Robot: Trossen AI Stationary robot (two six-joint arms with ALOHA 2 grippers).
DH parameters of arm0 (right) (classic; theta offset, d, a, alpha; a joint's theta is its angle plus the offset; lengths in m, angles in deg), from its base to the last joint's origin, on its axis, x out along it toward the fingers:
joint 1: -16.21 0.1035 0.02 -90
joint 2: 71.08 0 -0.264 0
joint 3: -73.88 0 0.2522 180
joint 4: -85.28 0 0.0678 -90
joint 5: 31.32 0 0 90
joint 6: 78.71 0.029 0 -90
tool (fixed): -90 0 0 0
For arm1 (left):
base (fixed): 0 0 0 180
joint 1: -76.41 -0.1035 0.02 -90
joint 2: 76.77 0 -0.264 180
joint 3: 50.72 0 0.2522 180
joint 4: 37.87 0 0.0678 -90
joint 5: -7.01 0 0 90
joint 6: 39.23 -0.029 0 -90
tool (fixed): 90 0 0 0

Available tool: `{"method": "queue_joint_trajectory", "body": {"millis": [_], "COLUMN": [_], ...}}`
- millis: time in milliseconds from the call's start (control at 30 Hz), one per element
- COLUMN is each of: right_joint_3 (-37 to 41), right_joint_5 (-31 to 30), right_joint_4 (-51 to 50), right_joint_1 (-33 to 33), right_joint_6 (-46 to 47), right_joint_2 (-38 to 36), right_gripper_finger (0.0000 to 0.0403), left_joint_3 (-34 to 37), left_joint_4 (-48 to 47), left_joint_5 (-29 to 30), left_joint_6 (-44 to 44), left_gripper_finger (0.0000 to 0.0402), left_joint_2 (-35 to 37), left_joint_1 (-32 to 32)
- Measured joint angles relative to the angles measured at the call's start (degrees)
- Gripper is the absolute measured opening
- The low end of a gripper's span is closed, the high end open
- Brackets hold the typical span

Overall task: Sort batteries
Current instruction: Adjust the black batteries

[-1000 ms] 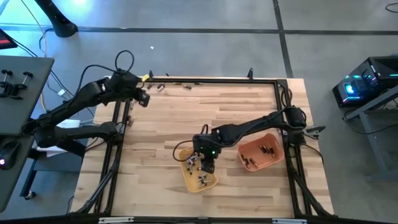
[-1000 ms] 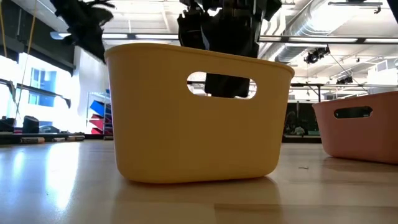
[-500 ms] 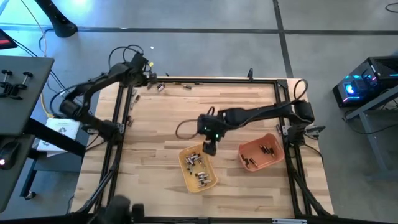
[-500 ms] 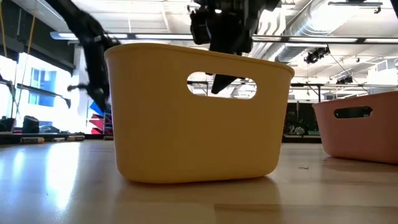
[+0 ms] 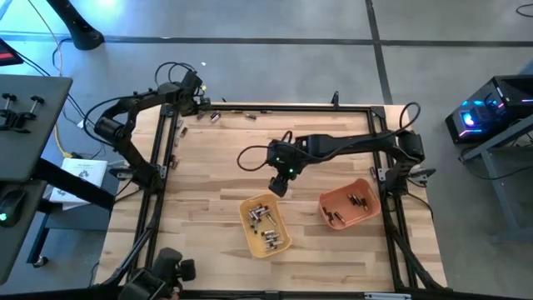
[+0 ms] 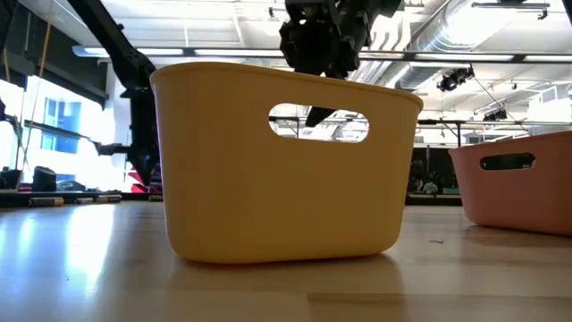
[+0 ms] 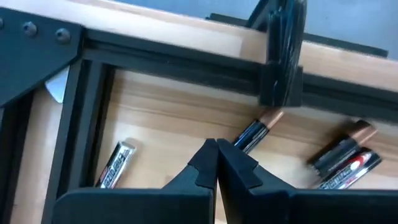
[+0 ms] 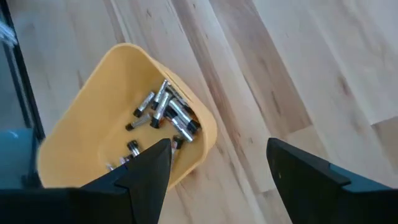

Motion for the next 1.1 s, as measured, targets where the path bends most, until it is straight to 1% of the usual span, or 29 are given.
{"method": "queue_joint_trajectory", "body": {"millis": [67,200,333,400,500,567,667,733,800,867,1000,1100], "right_joint_3": [0.0,0.0,0.0,0.0,0.0,0.0,0.0,0.0,0.0,0.0,0.0,0.0], "right_joint_5": [-0.02,-0.17,-0.21,-0.12,1.21,2.65,5.07,6.73,8.25,8.57,9.22,11.21], "right_joint_4": [-1.11,-6.5,-9.37,-9.53,-9.5,-9.22,-7.44,-6.69,-5.76,-4.58,-1.73,0.35], "right_joint_1": [-0.77,-4.86,-10.13,-12.79,-16.57,-18.81,-21.4,-22.81,-23.9,-24.53,-24.99,-24.92], "right_joint_6": [-4.37,-14.35,-24.21,-28.08,-32.21,-34.39,-36.33,-36.82,-36.82,-36.85,-36.17,-34.96], "right_joint_2": [-0.15,-1.69,-3.53,-3.92,-4.14,-4.14,-4.11,-4.09,-4.09,-4.09,-4.07,-4.05], "right_gripper_finger": [0.0259,0.0259,0.0259,0.0259,0.0259,0.0259,0.0259,0.0259,0.0259,0.0259,0.0259,0.0259], "left_joint_3": [1.04,1.42,1.42,1.32,1.26,1.81,4.3,6.66,8.82,10.59,12.07,12.04], "left_joint_4": [0.46,-1.78,-8.45,-14.32,-26.3,-32.27,-34.38,-34.56,-33.99,-35.1,-36.39,-38.25], "left_joint_5": [1.14,6.1,10.19,11.71,14.05,15.13,16.66,12.72,8.24,7.05,7.14,10.51], "left_joint_6": [0.21,4.12,4.03,2.14,0.16,0.05,0.77,2.06,1.48,1.2,-3.63,-5.86], "left_gripper_finger": [0.0,0.0,0.0,0.0,0.0,0.0,0.0,0.0,0.0,0.0,0.0,0.0], "left_joint_2": [0.74,1.26,1.25,1.25,1.25,1.41,2.02,1.94,1.36,0.5,-1.77,-3.58], "left_joint_1": [0.93,3.8,7.65,10.13,15.42,20.45,27.82,30.1,30.22,29.47,25.76,22.79]}}
